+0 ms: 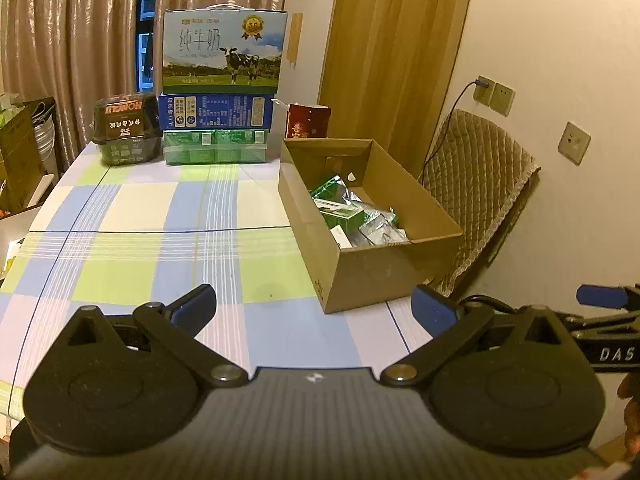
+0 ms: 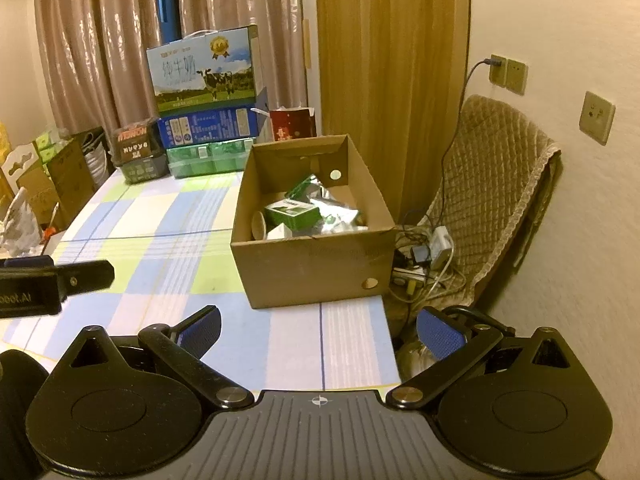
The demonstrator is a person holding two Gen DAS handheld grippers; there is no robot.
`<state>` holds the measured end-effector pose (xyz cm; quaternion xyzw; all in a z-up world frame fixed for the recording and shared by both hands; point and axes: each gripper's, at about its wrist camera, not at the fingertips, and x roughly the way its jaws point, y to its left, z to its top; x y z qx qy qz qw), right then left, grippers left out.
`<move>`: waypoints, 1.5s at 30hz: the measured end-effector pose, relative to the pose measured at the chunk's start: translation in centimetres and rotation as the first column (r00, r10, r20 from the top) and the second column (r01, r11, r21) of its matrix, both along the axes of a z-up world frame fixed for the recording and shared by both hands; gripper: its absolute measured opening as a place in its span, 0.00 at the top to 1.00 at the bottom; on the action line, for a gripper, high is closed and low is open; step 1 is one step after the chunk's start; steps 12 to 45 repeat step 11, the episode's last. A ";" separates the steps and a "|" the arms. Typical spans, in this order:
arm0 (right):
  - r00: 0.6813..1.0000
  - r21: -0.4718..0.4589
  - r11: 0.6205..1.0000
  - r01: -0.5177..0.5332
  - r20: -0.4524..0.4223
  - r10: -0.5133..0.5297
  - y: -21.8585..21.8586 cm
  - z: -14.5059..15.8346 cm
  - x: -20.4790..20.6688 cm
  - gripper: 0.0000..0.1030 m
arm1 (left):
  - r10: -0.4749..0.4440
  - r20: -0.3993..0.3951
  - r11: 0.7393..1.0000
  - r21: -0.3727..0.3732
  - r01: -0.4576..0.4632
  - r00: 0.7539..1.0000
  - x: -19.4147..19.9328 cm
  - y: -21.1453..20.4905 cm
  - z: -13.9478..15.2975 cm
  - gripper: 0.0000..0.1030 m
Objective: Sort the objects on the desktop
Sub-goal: 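Withdraw both tools from the cardboard box back over the table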
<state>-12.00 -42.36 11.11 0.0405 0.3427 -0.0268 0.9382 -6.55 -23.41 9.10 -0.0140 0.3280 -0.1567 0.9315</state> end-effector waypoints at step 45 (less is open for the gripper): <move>1.000 0.005 1.000 0.005 -0.009 -0.005 -0.1 -0.4 0.0 0.02 | -0.001 0.004 1.000 0.027 0.001 1.000 0.0 -0.6 -0.6 0.01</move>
